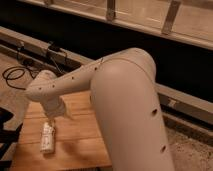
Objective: Place the bottle in the ceramic bowl
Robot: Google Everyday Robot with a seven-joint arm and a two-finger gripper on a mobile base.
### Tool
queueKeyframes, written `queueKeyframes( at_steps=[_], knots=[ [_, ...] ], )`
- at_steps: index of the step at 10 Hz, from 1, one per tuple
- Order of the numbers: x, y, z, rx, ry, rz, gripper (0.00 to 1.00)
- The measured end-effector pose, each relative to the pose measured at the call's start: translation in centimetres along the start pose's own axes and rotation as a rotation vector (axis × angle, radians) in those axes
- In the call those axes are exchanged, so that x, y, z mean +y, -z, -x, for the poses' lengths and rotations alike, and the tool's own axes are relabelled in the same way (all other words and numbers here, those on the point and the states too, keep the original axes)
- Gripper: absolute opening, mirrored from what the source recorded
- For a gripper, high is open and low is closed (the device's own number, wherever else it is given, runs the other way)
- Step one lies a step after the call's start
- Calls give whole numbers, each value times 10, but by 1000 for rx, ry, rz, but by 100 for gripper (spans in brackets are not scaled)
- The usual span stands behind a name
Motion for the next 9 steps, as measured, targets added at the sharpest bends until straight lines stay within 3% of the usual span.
queueKeyframes(
  at_steps=[3,6,9],
  knots=[
    [22,-10,-8,30,-30,-17,65],
    [19,-10,-7,30,-34,-20,65],
    [39,-15,-12,45,29,-13,65]
  ],
)
